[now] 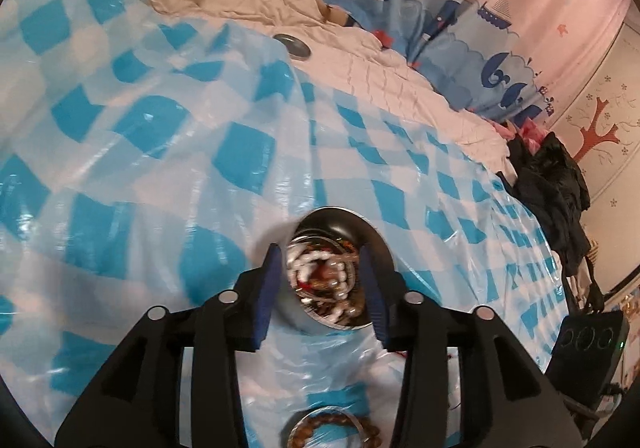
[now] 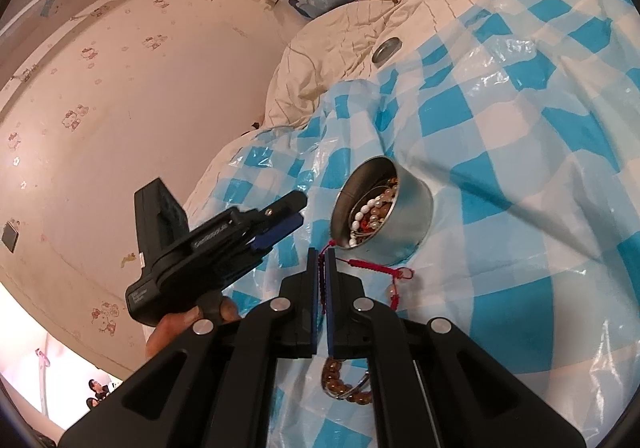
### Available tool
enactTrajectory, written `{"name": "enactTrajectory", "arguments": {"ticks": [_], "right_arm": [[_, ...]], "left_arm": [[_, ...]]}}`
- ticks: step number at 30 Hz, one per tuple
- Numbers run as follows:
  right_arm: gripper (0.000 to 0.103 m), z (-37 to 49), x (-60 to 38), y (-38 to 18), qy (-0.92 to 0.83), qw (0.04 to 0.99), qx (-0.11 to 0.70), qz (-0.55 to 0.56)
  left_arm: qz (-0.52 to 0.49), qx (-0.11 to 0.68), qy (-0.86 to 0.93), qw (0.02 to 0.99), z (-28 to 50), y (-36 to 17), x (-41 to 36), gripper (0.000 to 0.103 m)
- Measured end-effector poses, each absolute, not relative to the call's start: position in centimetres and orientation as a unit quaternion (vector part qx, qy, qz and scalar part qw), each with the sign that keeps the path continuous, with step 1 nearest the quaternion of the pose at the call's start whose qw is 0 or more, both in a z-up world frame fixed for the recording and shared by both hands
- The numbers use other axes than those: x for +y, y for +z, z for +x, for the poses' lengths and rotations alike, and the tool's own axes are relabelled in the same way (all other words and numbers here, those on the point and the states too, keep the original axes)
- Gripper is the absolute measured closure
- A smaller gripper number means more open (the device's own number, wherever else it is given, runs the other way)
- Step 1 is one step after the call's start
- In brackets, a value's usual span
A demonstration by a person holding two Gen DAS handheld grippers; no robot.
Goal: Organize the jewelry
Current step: 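Drop left tool's beaded bracelet into tin while right tool releases red-string bracelet in, then close the left tool on the silver bangle beside the brown bead bracelet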
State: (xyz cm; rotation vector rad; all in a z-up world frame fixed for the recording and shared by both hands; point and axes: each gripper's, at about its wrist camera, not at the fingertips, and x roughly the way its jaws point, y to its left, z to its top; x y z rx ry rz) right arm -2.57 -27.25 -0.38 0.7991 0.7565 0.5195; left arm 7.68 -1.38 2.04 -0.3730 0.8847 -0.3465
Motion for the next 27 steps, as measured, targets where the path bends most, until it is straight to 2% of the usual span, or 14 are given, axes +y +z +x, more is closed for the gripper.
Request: {"name": "enactTrajectory", "arguments": {"ticks": [4, 11, 13, 14, 15, 17, 20, 27], "right_arm": [[0.098, -1.8, -26.0, 1.2, 0.255, 0.827, 0.349, 0.359], [0.098, 3.3, -23.4, 3.5, 0.275, 0.828, 0.335, 0.355], [0.091, 5.0, -23.1, 2.7, 0.217, 0.857, 0.358, 0.301], [0.073, 5.5, -23.1, 2.2, 0.188, 0.866, 0.37, 0.279], [0.066, 5.9, -23.4, 1.5, 0.157, 0.871, 0.385, 0.262], [0.065, 5.6, -24.6, 0.5, 0.129, 0.872, 0.399, 0.251], [0.059, 3.4, -26.0, 0.4, 0.111, 0.882, 0.393, 0.233], [0.051, -1.0, -27.9, -1.9, 0.102, 0.865, 0.418, 0.257]], "left_arm": [[-0.18, 0.425, -0.159, 0.873, 7.0, 2.5, 0.6, 0.055], [-0.192, 0.416, -0.153, 0.876, 5.9, 3.4, 3.3, 0.05], [-0.187, 0.417, -0.152, 0.876, 5.6, 3.5, 3.5, 0.05], [-0.185, 0.417, -0.152, 0.877, 5.5, 3.6, 3.5, 0.049], [-0.18, 0.419, -0.153, 0.877, 5.4, 3.6, 3.5, 0.049], [-0.171, 0.42, -0.154, 0.878, 5.1, 3.6, 3.3, 0.048], [-0.147, 0.423, -0.157, 0.88, 4.5, 3.5, 2.5, 0.046], [-0.091, 0.458, -0.204, 0.86, 2.8, 1.1, -0.2, 0.045]]}}
